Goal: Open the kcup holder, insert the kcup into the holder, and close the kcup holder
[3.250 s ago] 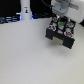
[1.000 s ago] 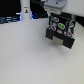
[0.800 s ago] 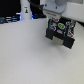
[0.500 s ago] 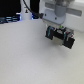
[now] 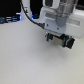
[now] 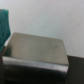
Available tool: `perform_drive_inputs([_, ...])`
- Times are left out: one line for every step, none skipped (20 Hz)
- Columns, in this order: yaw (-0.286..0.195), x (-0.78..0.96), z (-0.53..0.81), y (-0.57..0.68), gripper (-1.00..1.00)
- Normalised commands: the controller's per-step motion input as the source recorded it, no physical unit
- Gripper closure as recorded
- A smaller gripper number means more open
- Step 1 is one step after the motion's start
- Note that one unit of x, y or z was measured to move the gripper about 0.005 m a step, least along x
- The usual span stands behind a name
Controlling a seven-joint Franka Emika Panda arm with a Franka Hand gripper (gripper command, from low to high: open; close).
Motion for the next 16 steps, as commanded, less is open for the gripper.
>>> perform_drive_inputs([0.187, -0.14, -0.08, 0.3, -1.0])
perform_drive_inputs([0.173, -0.2, -0.02, 0.35, -1.0])
perform_drive_inputs([0.158, -0.2, 0.0, 0.41, -1.0])
perform_drive_inputs([0.149, -0.16, 0.01, 0.45, -1.0])
perform_drive_inputs([0.131, -0.13, 0.02, 0.5, -1.0])
perform_drive_inputs([0.118, -0.13, 0.03, 0.54, -1.0])
perform_drive_inputs([0.125, -0.19, 0.04, 0.52, -1.0])
perform_drive_inputs([0.112, -0.15, 0.04, 0.55, -1.0])
perform_drive_inputs([0.106, -0.16, 0.04, 0.57, -1.0])
perform_drive_inputs([0.107, -0.17, 0.04, 0.56, -1.0])
perform_drive_inputs([0.109, -0.19, 0.04, 0.56, -1.0])
perform_drive_inputs([0.111, -0.21, 0.03, 0.55, -1.0])
perform_drive_inputs([0.111, -0.22, 0.03, 0.55, -1.0])
perform_drive_inputs([0.106, -0.21, 0.03, 0.56, -1.0])
perform_drive_inputs([0.109, -0.28, -0.01, 0.47, -1.0])
perform_drive_inputs([0.121, -0.29, 0.02, 0.42, -1.0])
